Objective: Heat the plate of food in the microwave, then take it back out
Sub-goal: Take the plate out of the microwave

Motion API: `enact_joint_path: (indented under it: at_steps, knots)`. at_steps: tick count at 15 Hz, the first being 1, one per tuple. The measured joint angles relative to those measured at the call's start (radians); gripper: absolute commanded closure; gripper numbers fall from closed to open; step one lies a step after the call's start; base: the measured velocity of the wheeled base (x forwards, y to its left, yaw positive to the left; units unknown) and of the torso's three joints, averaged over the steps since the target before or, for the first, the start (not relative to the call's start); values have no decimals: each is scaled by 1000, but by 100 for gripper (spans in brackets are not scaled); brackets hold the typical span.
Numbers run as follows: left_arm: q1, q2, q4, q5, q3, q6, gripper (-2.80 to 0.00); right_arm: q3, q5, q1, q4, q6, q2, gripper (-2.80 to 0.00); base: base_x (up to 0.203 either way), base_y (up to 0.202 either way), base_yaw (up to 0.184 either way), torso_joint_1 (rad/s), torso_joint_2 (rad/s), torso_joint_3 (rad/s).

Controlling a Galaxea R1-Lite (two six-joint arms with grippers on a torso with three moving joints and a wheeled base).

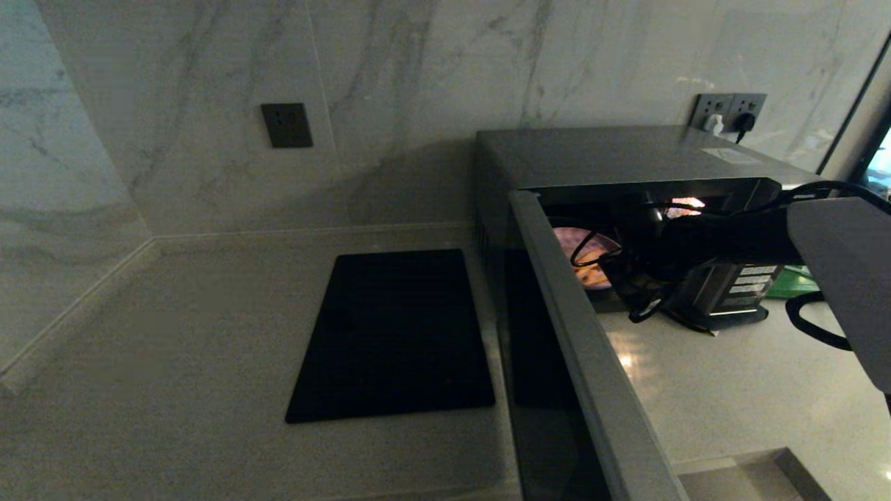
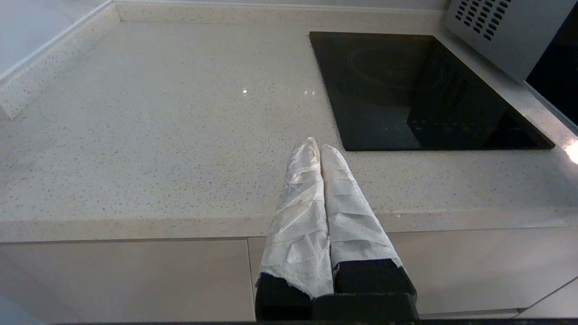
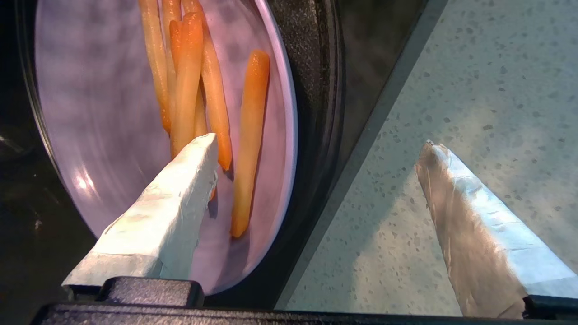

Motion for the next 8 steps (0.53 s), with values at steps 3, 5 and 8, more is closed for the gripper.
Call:
enact_joint_path:
  at_steps: [3, 5, 8]
  knots:
    - [0, 0, 0, 0, 0, 0, 0, -11, 3, 0, 0, 0, 14, -280, 0, 0, 0, 0, 0, 0]
    - [0, 0, 0, 0, 0, 0, 0, -15, 3, 1, 2, 0, 18, -280, 0, 0, 0, 0, 0, 0]
    - [0, 0, 0, 0, 0, 0, 0, -11, 1, 0, 18, -1, 18, -280, 0, 0, 0, 0, 0, 0]
